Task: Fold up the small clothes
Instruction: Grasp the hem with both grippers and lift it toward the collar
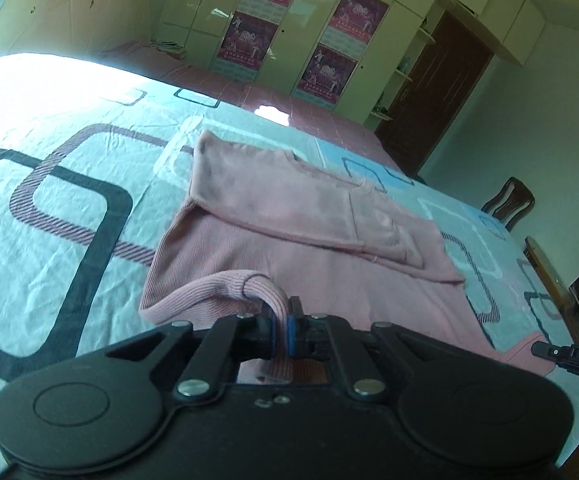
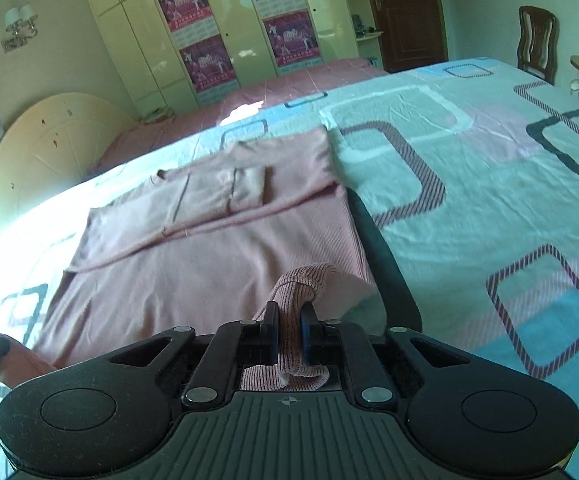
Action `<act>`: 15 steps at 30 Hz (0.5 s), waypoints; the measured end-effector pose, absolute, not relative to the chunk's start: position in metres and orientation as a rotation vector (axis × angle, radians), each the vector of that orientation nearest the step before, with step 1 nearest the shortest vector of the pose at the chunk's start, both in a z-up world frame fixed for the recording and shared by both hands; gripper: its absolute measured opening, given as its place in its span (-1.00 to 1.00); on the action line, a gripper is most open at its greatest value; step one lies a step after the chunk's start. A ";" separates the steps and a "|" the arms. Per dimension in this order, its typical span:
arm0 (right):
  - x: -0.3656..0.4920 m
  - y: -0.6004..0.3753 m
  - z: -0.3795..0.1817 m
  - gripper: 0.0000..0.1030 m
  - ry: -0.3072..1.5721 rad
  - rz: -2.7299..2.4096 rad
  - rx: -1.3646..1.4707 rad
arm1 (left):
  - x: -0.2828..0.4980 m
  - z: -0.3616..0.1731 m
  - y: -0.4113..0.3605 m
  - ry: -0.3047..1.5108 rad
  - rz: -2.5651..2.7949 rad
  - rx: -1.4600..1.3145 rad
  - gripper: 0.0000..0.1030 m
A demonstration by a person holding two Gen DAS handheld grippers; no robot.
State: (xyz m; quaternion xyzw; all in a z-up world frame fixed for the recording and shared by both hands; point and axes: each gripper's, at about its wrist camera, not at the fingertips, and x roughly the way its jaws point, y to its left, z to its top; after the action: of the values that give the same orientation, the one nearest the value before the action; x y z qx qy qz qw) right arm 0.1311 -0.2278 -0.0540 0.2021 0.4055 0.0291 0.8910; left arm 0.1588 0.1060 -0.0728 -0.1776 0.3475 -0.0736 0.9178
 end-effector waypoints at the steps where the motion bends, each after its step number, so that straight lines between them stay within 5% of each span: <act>1: 0.143 -0.230 -0.050 -0.82 0.826 0.062 0.423 | 0.171 -0.067 0.106 0.694 -0.150 -0.376 -0.90; 15: 0.350 -0.257 -0.084 -0.82 0.812 -0.018 0.519 | 0.369 -0.064 0.097 0.624 -0.016 -0.351 -0.90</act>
State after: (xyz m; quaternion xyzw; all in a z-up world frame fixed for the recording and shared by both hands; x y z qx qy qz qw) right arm 0.3500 -0.2572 -0.0840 0.2497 0.3904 -0.0084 0.8861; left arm 0.3688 0.0974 -0.0643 -0.1717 0.3054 -0.0078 0.9366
